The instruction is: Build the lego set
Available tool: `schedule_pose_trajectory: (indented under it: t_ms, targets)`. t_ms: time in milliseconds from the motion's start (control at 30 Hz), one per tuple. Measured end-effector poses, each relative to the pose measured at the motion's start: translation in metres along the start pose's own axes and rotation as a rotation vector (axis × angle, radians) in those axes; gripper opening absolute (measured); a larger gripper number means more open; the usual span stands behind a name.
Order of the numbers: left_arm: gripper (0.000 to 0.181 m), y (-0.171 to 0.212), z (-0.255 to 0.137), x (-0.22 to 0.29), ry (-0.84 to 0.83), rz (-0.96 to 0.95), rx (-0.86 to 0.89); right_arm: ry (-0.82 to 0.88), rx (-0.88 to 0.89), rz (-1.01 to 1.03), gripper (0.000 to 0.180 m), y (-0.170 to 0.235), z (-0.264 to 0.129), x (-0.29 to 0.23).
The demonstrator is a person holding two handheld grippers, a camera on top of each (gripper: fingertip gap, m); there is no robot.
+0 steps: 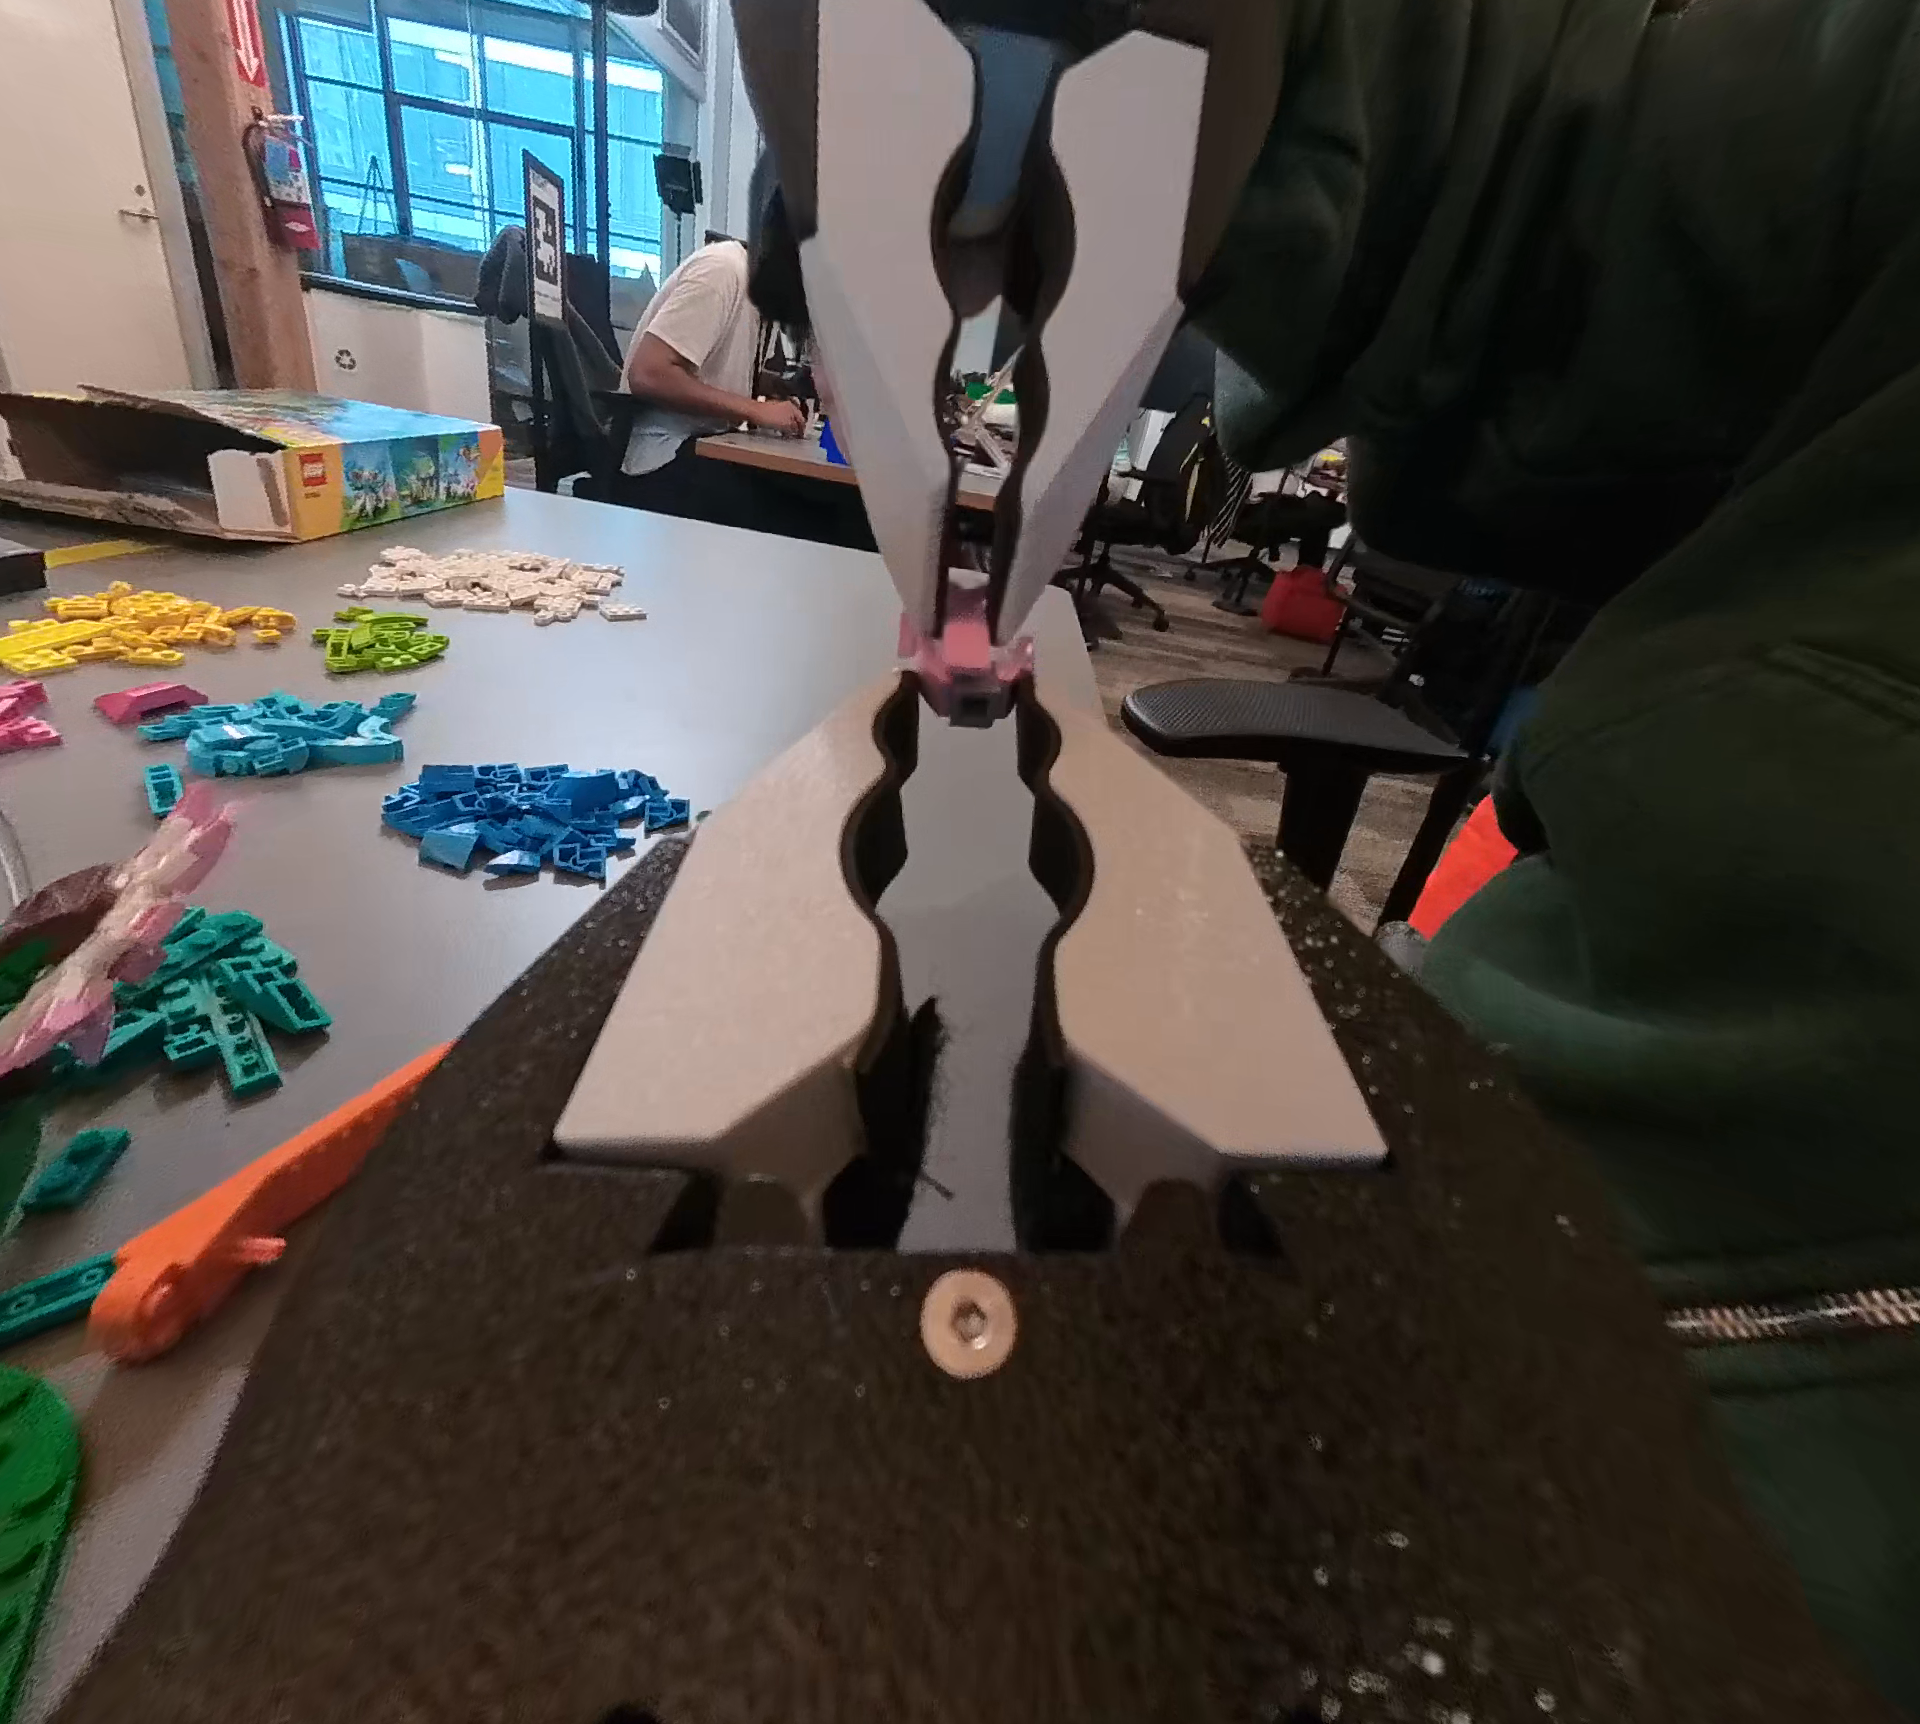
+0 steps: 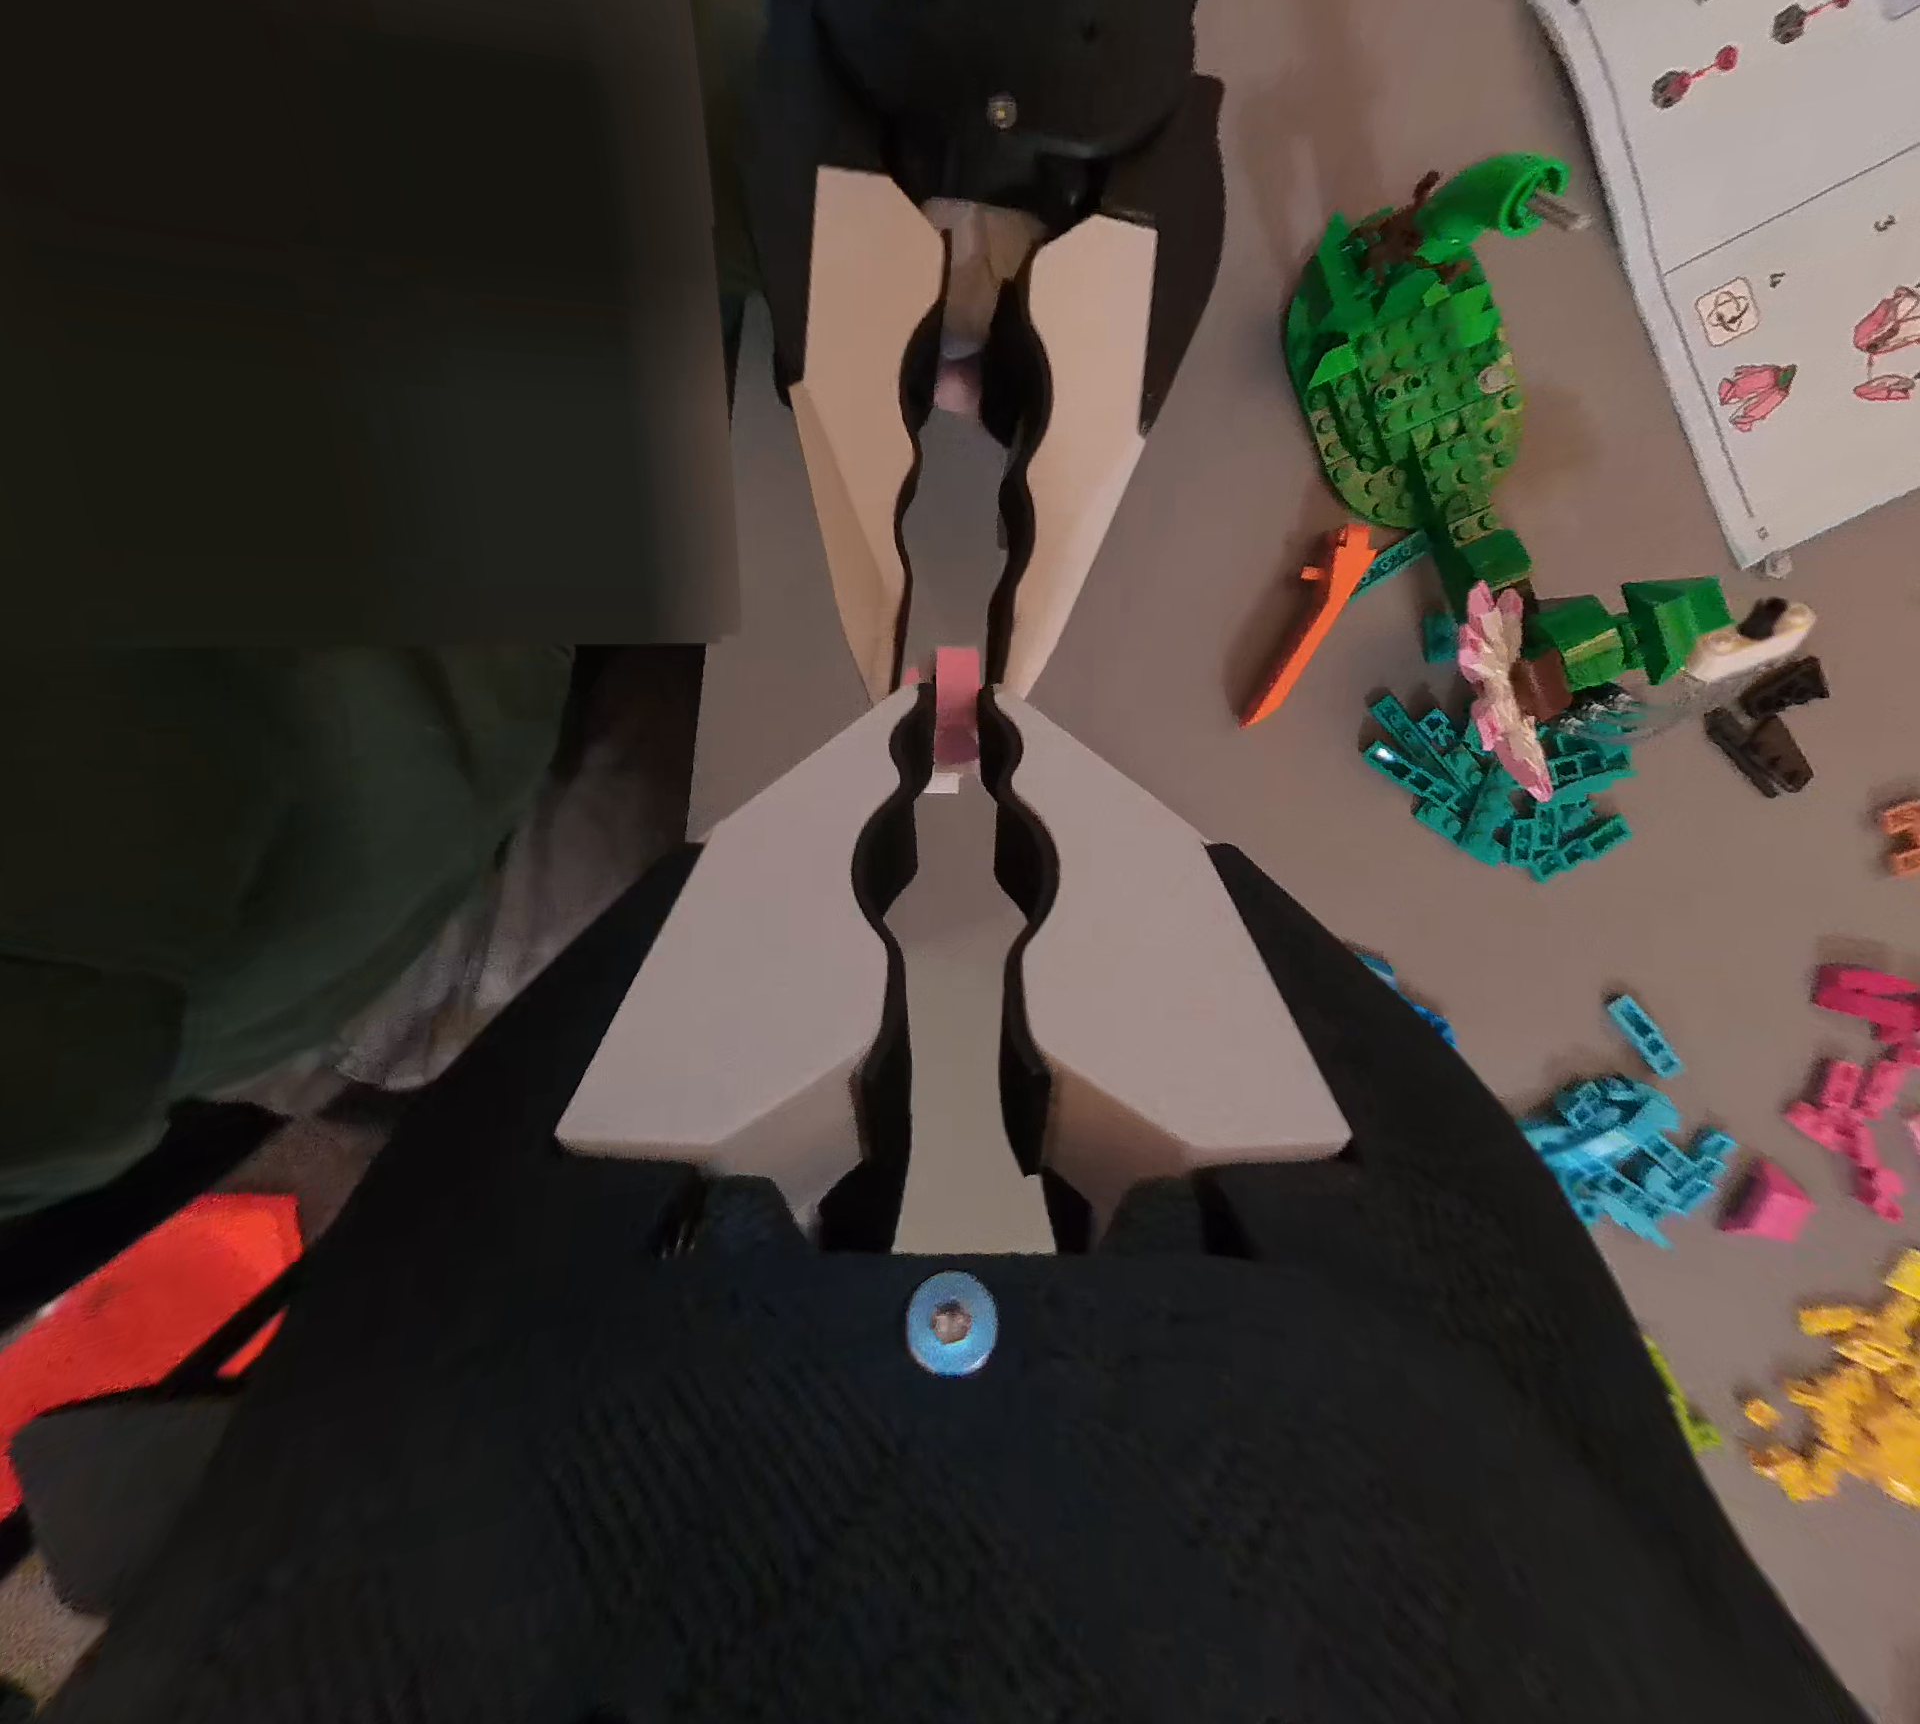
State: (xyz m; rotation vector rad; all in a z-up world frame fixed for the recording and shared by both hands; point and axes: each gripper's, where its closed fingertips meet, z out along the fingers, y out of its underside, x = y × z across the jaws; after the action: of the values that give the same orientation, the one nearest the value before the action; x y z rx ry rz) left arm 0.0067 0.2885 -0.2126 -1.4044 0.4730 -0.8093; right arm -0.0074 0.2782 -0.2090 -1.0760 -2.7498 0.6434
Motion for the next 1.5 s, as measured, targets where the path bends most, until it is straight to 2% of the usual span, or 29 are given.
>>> schedule_pose_trajectory:
  t_ms: [1500]
  targets:
    - [0.017, 0.0041, 0.0025, 0.0005, -0.01, 0.033, -0.028, -0.016, 0.001, 0.014, 0.007, 0.0013, 0.0064, -0.0033]
